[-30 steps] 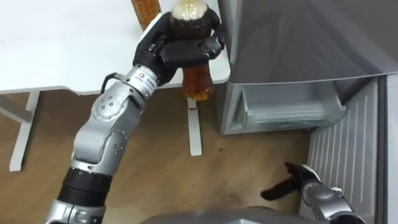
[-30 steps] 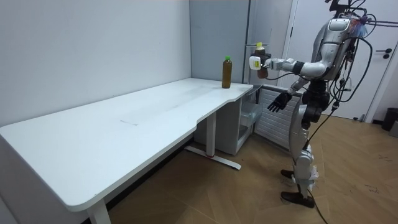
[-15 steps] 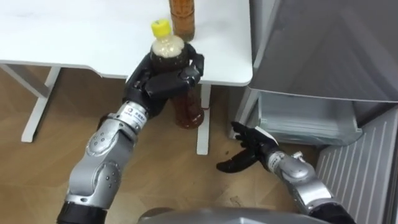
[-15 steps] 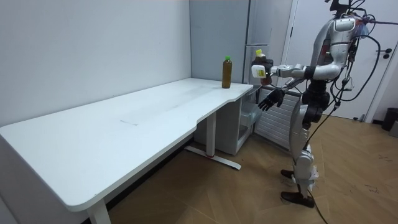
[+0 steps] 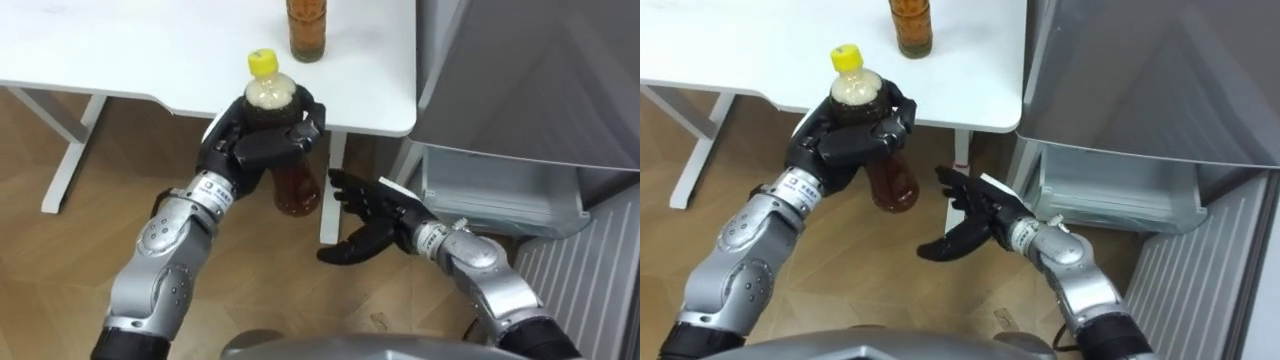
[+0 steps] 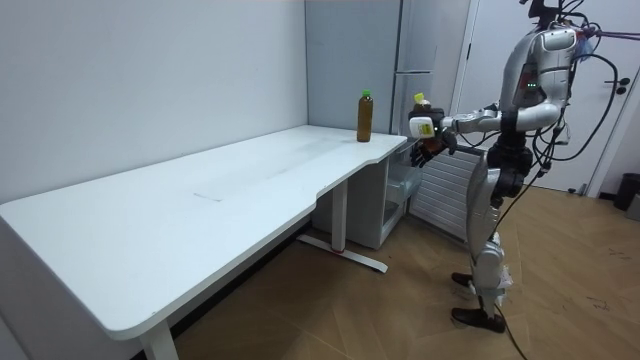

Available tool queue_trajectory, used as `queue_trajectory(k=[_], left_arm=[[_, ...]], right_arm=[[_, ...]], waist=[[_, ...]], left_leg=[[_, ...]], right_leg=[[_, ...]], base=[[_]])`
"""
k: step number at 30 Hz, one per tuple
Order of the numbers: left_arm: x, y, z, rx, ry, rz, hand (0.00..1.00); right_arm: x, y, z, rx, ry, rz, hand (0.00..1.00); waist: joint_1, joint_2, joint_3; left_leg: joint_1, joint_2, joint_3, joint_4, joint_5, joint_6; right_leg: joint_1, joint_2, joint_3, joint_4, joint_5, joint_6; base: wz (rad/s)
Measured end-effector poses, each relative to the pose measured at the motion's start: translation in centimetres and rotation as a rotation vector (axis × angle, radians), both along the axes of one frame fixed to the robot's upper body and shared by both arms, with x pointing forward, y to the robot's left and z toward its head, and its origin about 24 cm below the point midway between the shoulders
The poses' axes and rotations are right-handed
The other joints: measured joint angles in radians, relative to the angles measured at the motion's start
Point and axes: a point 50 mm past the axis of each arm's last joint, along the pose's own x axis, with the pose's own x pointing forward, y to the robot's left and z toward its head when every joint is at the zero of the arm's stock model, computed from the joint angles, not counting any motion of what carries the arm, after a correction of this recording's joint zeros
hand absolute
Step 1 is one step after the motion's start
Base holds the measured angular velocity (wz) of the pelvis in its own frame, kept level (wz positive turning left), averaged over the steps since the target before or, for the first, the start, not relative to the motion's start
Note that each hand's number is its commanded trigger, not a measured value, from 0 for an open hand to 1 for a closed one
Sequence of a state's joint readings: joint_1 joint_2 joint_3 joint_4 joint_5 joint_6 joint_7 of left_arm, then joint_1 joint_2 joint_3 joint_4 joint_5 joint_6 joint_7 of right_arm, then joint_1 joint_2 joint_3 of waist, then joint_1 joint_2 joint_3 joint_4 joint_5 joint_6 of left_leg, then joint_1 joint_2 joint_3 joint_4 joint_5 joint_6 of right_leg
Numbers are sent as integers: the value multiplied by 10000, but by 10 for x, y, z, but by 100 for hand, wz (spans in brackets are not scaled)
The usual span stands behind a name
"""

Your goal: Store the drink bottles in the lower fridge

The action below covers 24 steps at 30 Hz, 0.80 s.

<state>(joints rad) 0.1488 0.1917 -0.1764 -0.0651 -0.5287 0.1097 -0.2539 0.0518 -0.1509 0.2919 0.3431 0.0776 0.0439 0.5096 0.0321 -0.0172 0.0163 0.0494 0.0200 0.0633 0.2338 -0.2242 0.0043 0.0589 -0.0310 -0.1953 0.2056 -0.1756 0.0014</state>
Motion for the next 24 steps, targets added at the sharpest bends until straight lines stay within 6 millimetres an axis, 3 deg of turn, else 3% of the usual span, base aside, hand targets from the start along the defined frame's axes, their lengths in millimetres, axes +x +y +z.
queue_trajectory(k=[9, 23, 24], left_arm=[[-13, -26, -11, 478, 136, -2175, 100], [-17, -36, -12, 1837, -480, -3089, 100], [-17, -37, -12, 1892, -520, -3115, 100]], right_arm=[[-8, 17, 4, 1730, 546, 1224, 0], [-10, 16, 4, 1887, 684, 1398, 0], [-10, 16, 4, 1887, 684, 1395, 54]], waist=[[21, -81, 41], [-50, -241, 20], [-53, -254, 11]], left_leg=[[-25, 14, 27, -21, 0, 0], [-93, -4, 52, 30, 0, 1], [-92, -6, 52, 32, 0, 1]], right_leg=[[-60, 1, 14, 79, 1, -2], [-92, 2, 64, 22, 0, -2], [-93, 2, 64, 9, 1, -2]], base=[[0], [0], [0]])
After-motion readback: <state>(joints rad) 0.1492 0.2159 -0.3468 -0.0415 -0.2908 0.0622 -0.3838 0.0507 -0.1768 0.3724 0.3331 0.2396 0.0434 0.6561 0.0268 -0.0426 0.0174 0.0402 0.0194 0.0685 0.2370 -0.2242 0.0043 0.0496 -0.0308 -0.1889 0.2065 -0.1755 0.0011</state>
